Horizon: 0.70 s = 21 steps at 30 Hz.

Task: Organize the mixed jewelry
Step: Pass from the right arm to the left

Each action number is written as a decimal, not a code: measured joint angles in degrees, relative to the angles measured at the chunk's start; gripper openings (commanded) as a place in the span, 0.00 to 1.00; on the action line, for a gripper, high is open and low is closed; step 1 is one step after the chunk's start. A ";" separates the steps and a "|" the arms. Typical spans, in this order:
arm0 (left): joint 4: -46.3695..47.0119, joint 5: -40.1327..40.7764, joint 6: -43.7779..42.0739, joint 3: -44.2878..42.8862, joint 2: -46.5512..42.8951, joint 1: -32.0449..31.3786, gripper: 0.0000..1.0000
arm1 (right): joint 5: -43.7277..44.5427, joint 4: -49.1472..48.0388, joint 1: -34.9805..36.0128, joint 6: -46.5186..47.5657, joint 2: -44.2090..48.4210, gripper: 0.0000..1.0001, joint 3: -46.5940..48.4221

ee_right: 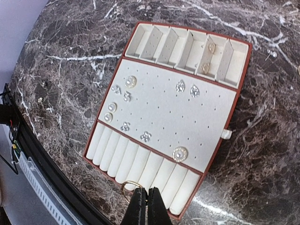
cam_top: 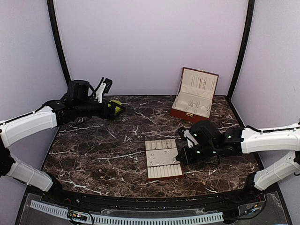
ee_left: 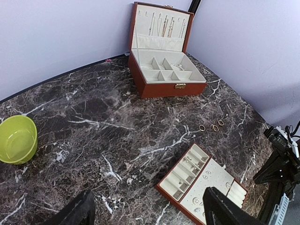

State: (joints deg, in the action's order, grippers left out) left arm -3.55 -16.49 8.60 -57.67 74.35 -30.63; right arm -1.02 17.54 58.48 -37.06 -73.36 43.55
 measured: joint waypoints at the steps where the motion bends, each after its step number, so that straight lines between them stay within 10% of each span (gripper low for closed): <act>1: -0.02 -0.04 0.04 0.11 0.00 0.00 0.82 | 0.42 0.70 0.57 -0.83 0.15 0.01 -0.09; 21: -0.04 -0.42 0.61 0.83 -0.02 0.00 0.82 | 8.55 12.00 5.11 -11.54 -0.79 0.01 1.40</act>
State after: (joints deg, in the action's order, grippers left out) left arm -3.60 -16.91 9.21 -56.84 74.32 -30.63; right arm 7.53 29.54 63.59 -48.60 -74.15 44.95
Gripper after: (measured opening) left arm 0.822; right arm 0.014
